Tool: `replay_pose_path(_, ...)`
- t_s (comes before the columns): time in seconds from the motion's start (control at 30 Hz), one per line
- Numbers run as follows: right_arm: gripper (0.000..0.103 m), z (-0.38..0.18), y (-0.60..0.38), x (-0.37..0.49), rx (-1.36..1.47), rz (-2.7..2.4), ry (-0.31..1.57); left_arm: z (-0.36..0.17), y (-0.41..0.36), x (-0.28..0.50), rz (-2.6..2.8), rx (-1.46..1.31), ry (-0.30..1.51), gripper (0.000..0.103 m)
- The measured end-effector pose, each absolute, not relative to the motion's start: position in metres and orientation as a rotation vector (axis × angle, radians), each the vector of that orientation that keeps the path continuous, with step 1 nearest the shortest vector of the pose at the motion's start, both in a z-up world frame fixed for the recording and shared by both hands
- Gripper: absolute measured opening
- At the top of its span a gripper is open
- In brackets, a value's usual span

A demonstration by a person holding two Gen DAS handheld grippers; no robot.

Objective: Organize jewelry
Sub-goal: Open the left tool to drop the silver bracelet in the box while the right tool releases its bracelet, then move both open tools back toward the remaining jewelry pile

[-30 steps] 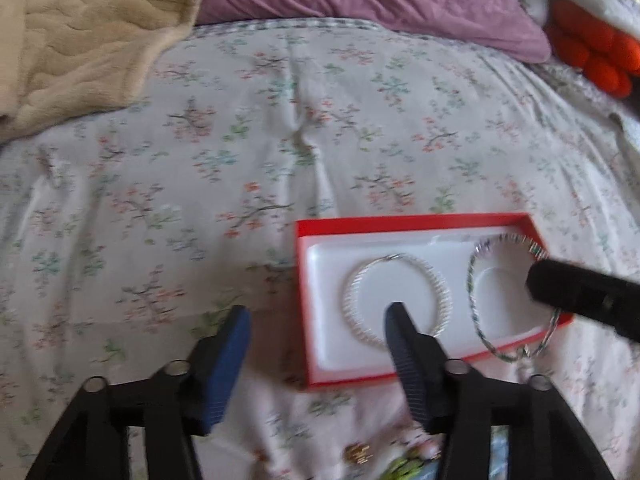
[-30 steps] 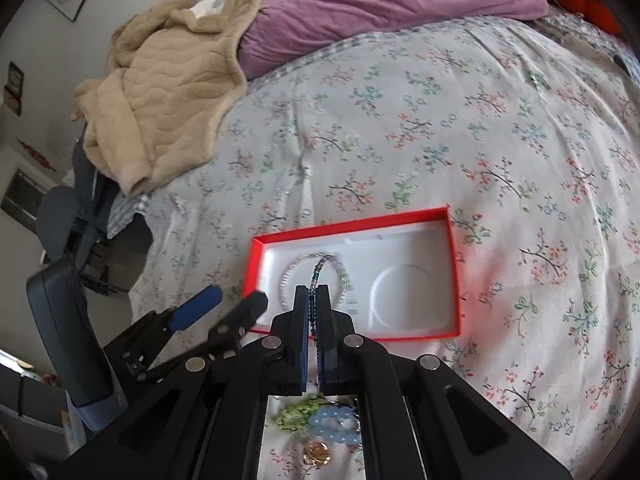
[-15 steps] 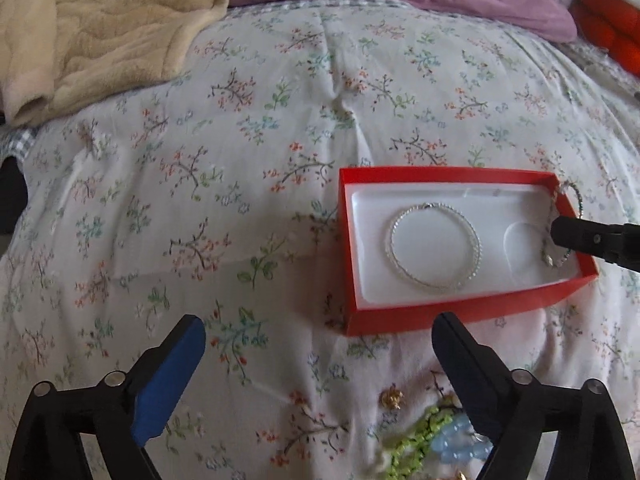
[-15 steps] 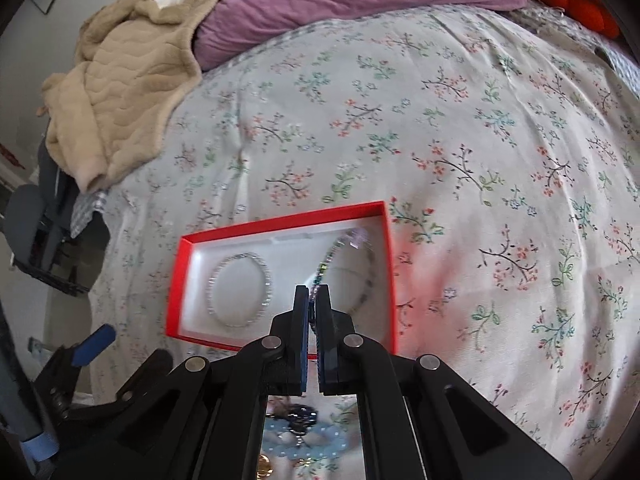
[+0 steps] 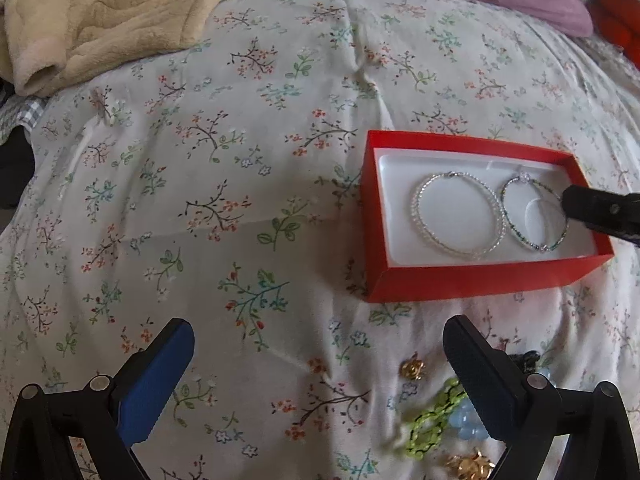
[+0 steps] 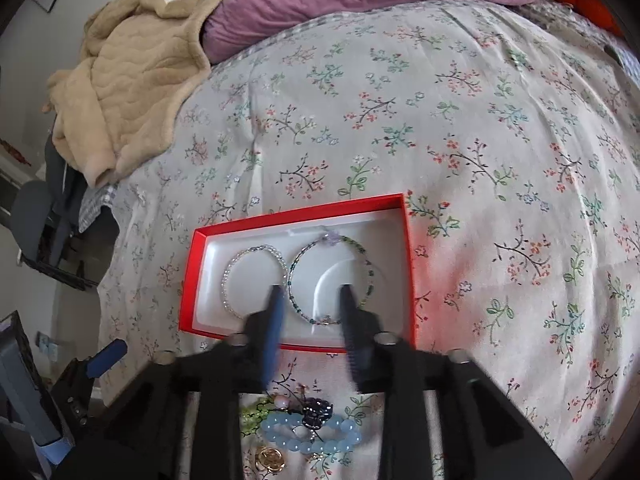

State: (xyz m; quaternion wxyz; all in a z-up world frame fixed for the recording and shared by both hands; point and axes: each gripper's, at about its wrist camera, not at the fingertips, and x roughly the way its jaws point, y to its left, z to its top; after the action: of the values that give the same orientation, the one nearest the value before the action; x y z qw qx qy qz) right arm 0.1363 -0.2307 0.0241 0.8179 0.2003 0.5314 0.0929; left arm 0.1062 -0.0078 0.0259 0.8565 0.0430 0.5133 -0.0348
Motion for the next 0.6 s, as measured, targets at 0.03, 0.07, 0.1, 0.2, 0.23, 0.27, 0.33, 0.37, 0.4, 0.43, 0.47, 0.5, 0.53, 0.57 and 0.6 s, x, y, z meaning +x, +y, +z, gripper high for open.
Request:
replay_pose_path(0.03,0.039,0.025,-0.233,0.135,0.429,0.196,1.130,0.026,-0.007,0.105,-0.074,0.089,1.079,0.102)
replay_pose_path(0.07,0.039,0.026,-0.234,0.134,0.428,0.195,1.129,0.026,-0.006,0.105,-0.077,0.087,1.079,0.102)
replay_pose_path(0.1,0.041,0.028,-0.236,0.131,0.423,0.192,1.130,0.026,-0.005,0.103,-0.079,0.086,1.079,0.102)
replay_pose_path(0.2,0.049,0.033,-0.240,0.124,0.410,0.184,1.131,0.027,-0.005,0.099,-0.088,0.091,1.079,0.102)
replay_pose_path(0.23,0.055,0.034,-0.241,0.121,0.407,0.183,1.130,0.027,-0.005,0.098,-0.092,0.093,1.081,0.102)
replay_pose_path(0.27,0.057,0.036,-0.243,0.118,0.403,0.181,1.129,0.026,-0.005,0.097,-0.098,0.095,1.083,0.102)
replay_pose_path(0.33,0.064,0.038,-0.245,0.111,0.391,0.177,1.126,0.025,-0.005,0.093,-0.110,0.095,1.092,0.102)
replay_pose_path(0.37,0.065,0.039,-0.246,0.106,0.381,0.174,1.124,0.024,-0.005,0.091,-0.119,0.093,1.100,0.102)
replay_pose_path(0.4,0.066,0.040,-0.246,0.103,0.373,0.172,1.124,0.023,-0.005,0.089,-0.124,0.091,1.105,0.102)
replay_pose_path(0.43,0.067,0.040,-0.247,0.098,0.359,0.170,1.124,0.022,-0.004,0.087,-0.125,0.090,1.112,0.102)
replay_pose_path(0.47,0.067,0.040,-0.247,0.095,0.348,0.168,1.127,0.021,-0.002,0.085,-0.125,0.089,1.117,0.102)
replay_pose_path(0.5,0.068,0.039,-0.247,0.090,0.328,0.165,1.134,0.020,-0.001,0.083,-0.124,0.086,1.122,0.102)
replay_pose_path(0.53,0.068,0.038,-0.247,0.086,0.315,0.164,1.137,0.018,0.000,0.081,-0.126,0.082,1.127,0.102)
replay_pose_path(0.57,0.069,0.036,-0.247,0.081,0.291,0.159,1.144,0.017,0.001,0.078,-0.133,0.075,1.137,0.102)
replay_pose_path(0.6,0.069,0.035,-0.247,0.078,0.275,0.154,1.148,0.015,0.002,0.076,-0.137,0.072,1.143,0.102)
